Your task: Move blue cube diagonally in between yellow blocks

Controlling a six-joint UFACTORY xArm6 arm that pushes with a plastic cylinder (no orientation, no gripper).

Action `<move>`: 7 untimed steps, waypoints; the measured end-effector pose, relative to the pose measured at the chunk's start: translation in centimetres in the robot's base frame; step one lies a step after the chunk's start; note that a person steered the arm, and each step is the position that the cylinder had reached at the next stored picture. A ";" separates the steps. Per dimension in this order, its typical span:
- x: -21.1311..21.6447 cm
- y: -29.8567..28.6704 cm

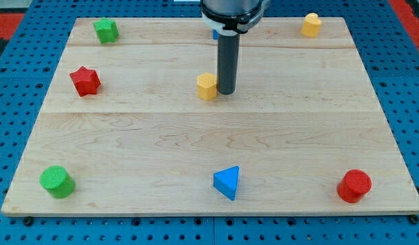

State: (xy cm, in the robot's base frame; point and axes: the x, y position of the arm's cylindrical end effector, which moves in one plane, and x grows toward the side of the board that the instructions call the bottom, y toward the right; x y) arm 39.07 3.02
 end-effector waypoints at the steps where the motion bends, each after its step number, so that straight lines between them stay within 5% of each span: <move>1: -1.6 2.8; 7: -10.6 -6.4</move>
State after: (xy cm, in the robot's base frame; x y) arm 28.49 -3.35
